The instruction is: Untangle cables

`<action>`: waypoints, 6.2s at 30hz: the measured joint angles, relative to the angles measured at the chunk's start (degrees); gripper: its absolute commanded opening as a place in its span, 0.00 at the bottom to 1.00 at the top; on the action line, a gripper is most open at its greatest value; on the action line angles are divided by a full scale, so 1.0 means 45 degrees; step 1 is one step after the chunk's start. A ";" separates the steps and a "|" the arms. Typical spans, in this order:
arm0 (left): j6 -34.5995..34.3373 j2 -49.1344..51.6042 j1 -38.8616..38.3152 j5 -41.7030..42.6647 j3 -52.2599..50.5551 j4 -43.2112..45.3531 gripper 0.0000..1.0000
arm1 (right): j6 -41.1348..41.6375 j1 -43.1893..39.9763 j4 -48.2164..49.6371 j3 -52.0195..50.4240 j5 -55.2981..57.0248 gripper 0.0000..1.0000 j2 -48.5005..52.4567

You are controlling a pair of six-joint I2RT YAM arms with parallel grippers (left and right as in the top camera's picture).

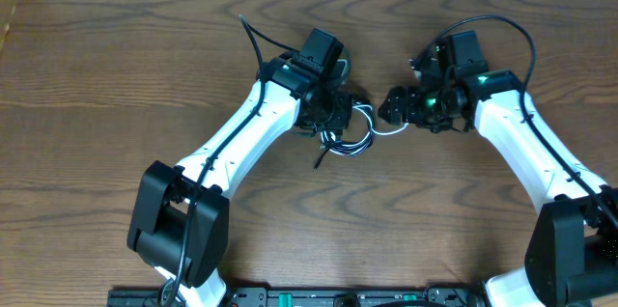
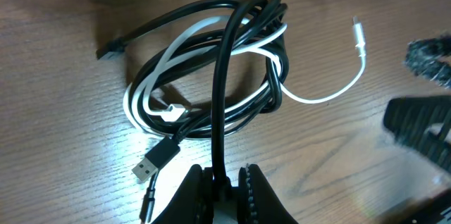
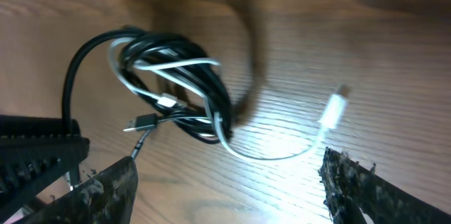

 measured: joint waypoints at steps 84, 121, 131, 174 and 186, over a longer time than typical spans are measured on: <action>-0.5527 -0.1282 -0.0976 -0.1292 0.0379 0.1787 0.13 | 0.3245 0.1525 -0.0321 -0.0097 0.5032 0.01 -0.3439; -0.7776 0.1180 -0.1860 -0.0714 0.0379 0.3614 0.08 | 0.3415 0.1525 -0.0510 -0.0097 0.5008 0.01 -0.3429; -0.7077 0.1175 -0.1715 -0.0481 0.0379 0.3745 0.08 | 0.3419 0.1331 -0.0753 -0.0141 0.4983 0.01 -0.3400; 0.2676 -0.1778 0.2973 0.4629 0.0117 0.0287 0.08 | -0.2710 0.0486 0.2365 -0.2545 -0.2453 0.01 -0.2730; 0.2715 -0.1846 0.2662 0.1297 -0.0359 -0.0291 0.07 | -0.4935 -0.0267 0.3317 -0.2565 -0.7810 0.01 -0.3021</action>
